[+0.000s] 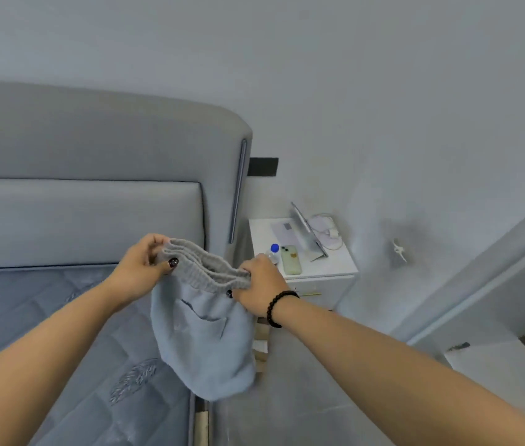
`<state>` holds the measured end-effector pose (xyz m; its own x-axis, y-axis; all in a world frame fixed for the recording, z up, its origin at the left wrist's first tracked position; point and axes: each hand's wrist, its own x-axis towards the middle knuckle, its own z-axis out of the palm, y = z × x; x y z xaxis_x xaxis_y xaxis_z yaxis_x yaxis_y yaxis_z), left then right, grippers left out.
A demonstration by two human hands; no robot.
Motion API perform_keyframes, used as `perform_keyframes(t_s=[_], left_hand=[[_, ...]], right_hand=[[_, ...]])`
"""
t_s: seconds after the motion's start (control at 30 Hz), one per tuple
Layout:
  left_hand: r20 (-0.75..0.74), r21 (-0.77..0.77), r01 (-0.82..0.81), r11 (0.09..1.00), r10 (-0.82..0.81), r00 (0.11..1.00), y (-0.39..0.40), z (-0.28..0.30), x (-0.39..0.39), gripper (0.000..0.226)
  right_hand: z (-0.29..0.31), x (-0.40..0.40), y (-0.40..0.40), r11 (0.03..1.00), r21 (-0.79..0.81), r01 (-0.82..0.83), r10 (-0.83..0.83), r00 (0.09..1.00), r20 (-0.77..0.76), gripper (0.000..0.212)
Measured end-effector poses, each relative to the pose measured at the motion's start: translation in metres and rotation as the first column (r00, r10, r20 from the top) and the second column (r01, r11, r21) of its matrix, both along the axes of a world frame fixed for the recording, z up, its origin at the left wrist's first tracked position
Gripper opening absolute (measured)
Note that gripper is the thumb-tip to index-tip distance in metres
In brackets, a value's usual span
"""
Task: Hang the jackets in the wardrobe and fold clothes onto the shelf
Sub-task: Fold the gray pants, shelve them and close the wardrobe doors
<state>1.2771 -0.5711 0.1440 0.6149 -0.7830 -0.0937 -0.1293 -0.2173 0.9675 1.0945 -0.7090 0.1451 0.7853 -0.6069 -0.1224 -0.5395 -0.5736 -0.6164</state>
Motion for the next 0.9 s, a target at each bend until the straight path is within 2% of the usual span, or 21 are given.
perform_keyframes(t_s=[0.07, 0.17, 0.2, 0.3, 0.43, 0.57, 0.73, 0.9], left_hand=[[0.008, -0.033, -0.074, 0.997, 0.074, 0.997, 0.017, 0.006, 0.031, 0.030], [-0.004, -0.051, -0.122, 0.991, 0.122, 0.993, 0.053, 0.013, 0.065, 0.033], [-0.008, -0.041, -0.118, 0.992, 0.118, 0.993, 0.066, 0.011, 0.071, 0.033], [0.005, 0.041, -0.101, 0.994, 0.101, 0.995, 0.104, -0.012, 0.073, 0.033], [-0.043, 0.107, -0.145, 0.984, 0.150, 0.988, 0.152, -0.070, 0.051, 0.033], [-0.171, 0.184, -0.232, 0.955, 0.263, 0.949, 0.199, -0.141, 0.017, 0.034], [-0.268, 0.292, -0.179, 0.940, 0.260, 0.928, 0.235, -0.211, -0.015, 0.036], [-0.366, 0.336, -0.175, 0.926, 0.300, 0.881, 0.249, -0.256, -0.031, 0.033]], right_hand=[[0.001, 0.036, 0.009, 1.000, -0.011, 0.004, -0.003, 0.998, 0.064, 0.034], [-0.002, 0.072, 0.024, 0.996, -0.028, -0.086, 0.089, 0.989, 0.120, 0.007], [-0.006, 0.079, 0.029, 0.993, -0.021, -0.120, 0.122, 0.985, 0.121, 0.004], [-0.031, 0.091, 0.046, 0.982, 0.082, -0.171, 0.165, 0.983, 0.078, 0.025], [-0.090, 0.085, 0.080, 0.956, 0.184, -0.227, 0.241, 0.969, -0.055, 0.039], [-0.157, 0.057, 0.127, 0.906, 0.284, -0.315, 0.371, 0.912, -0.174, 0.038], [-0.221, 0.024, 0.159, 0.870, 0.415, -0.265, 0.396, 0.877, -0.271, 0.042], [-0.258, 0.019, 0.159, 0.859, 0.446, -0.251, 0.415, 0.852, -0.319, 0.043]])
